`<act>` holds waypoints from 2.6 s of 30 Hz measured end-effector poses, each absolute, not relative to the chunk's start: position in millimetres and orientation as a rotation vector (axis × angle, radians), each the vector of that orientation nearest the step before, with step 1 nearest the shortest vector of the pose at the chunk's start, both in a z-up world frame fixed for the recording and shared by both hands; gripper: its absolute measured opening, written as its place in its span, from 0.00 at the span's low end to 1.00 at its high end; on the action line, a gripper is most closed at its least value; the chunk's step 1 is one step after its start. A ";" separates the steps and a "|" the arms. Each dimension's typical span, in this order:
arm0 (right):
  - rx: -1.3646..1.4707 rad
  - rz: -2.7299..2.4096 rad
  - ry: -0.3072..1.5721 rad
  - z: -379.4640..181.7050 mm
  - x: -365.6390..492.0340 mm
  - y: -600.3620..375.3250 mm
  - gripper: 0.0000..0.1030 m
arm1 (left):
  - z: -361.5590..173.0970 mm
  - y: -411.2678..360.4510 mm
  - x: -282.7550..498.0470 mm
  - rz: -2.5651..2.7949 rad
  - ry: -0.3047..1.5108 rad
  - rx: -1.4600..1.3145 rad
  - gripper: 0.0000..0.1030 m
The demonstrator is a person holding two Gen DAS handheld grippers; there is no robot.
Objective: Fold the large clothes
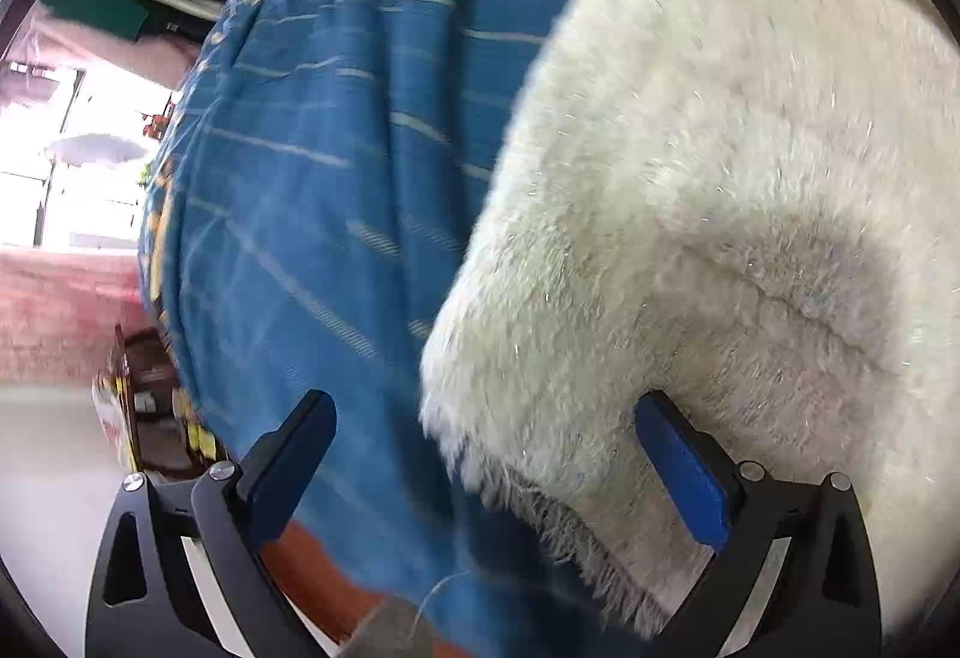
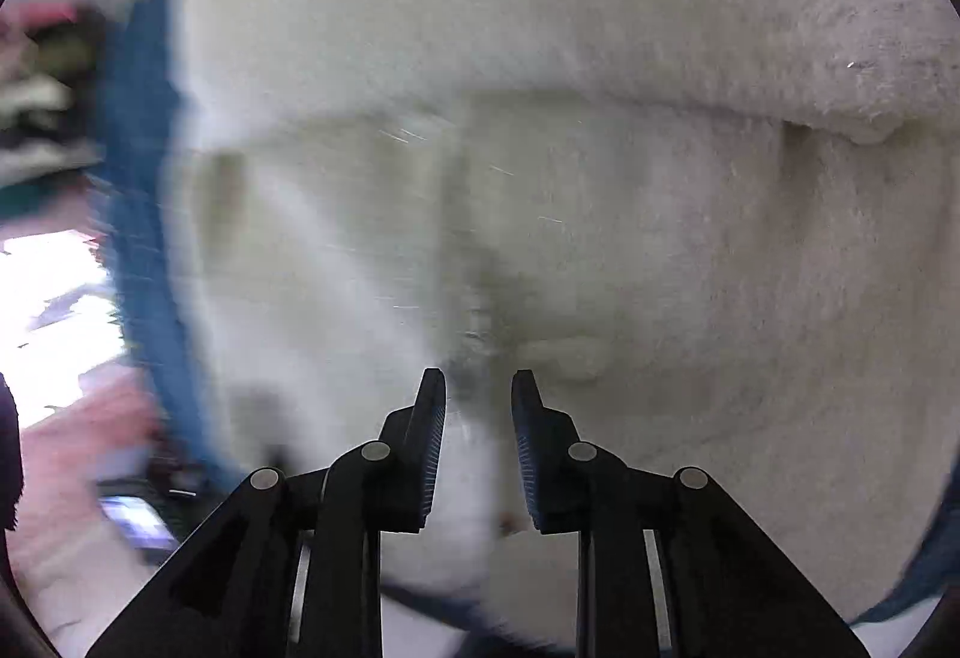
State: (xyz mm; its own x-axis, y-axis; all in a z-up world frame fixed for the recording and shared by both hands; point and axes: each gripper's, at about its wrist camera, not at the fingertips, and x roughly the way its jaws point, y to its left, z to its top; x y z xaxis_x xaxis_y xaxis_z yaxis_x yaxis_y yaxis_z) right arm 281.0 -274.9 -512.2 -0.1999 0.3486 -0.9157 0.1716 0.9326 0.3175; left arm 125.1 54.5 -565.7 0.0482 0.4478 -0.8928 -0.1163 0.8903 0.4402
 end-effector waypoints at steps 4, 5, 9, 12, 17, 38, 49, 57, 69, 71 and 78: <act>0.236 0.105 1.876 -529.0 285.6 -274.6 0.14 | -565.7 53.6 124.6 0.470 1.397 0.265 1.00; 0.236 0.125 1.861 -514.9 288.6 -279.5 0.18 | -565.3 54.3 125.6 0.473 1.400 0.254 1.00; 0.297 0.128 1.798 -465.4 293.4 -306.1 0.32 | -557.4 58.0 139.3 0.462 1.471 0.228 1.00; 0.385 0.118 1.735 -419.9 312.9 -358.7 0.38 | -529.0 55.6 156.8 0.496 1.422 0.211 1.00; 0.423 0.160 1.603 -388.4 402.9 -389.8 0.46 | -483.1 34.1 236.6 0.536 1.274 0.169 1.00; 0.419 0.383 1.522 -495.1 575.5 -266.3 0.01 | -547.0 24.1 390.7 0.590 1.256 0.320 1.00; 0.346 0.301 1.542 -445.9 565.8 -343.8 0.44 | -505.4 6.2 392.1 0.589 1.166 0.363 1.00; 0.332 0.064 1.634 -469.4 533.3 -421.9 0.56 | -503.4 -27.9 407.2 0.538 1.141 0.358 1.00; 0.336 0.035 1.577 -466.8 531.9 -448.3 0.27 | -515.5 -48.9 400.4 0.496 1.138 0.439 1.00; 0.400 0.058 1.552 -435.7 510.6 -471.7 0.42 | -503.2 -45.4 388.5 0.486 1.120 0.420 1.00; 0.423 0.029 1.527 -356.1 383.5 -508.1 0.57 | -483.9 -39.0 313.2 0.443 1.190 0.415 1.00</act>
State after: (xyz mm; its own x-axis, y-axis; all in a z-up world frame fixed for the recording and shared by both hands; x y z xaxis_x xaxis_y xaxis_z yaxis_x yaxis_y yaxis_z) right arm 383.5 -508.1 -356.1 0.0582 0.2794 -0.9584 0.2423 0.9274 0.2851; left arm 313.2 -39.0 -483.9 0.3070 0.5351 -0.7871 -0.1102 0.8414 0.5290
